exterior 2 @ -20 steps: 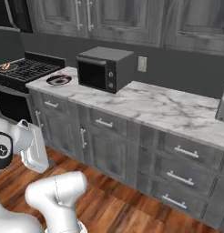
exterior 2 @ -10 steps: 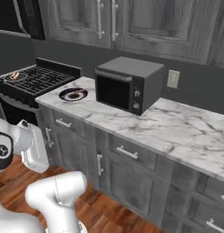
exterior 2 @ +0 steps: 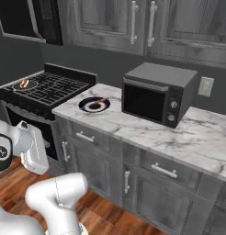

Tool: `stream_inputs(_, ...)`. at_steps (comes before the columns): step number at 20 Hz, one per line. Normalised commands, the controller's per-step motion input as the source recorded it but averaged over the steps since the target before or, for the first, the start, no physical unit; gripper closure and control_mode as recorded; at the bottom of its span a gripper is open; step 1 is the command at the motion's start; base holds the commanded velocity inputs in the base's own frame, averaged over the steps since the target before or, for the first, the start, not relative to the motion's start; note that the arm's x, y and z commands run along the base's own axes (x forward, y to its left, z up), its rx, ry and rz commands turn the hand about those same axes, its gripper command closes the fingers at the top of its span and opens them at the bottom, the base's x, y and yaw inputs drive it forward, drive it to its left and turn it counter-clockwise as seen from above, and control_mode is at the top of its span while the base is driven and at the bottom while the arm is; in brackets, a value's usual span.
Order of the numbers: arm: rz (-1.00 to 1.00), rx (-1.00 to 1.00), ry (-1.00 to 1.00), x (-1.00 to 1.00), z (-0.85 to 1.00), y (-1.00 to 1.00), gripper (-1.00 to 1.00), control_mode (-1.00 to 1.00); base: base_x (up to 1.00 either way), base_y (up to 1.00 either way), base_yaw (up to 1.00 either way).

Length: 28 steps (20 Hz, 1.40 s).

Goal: Place the cold items (tomato and lemon wedge) from the fridge in one tupperware on the dining counter. Place the warm items (hot dog and kebab skewer) in the stove area in another tupperware.

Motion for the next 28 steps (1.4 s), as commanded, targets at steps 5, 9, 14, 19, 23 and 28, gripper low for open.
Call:
stream_inputs(5,0.00,0.00,0.00,0.00,0.00,0.00,-1.00,1.00,0.20,0.67,-0.24)
stream_inputs(9,0.00,0.00,0.00,0.00,0.00,0.00,-1.00,1.00,0.25,0.64,-0.26)
stream_inputs(14,0.00,0.00,0.00,0.00,0.00,0.00,-1.00,1.00,0.30,0.65,-0.25)
stream_inputs(19,0.00,0.00,0.00,0.00,0.00,0.00,-1.00,1.00,0.35,0.76,-0.28)
stream_inputs(23,0.00,0.00,0.00,0.00,0.00,0.00,-1.00,1.00,0.39,0.81,-0.31)
stream_inputs(28,0.00,0.00,0.00,0.00,0.00,0.00,-1.00,1.00,0.34,0.68,-0.39)
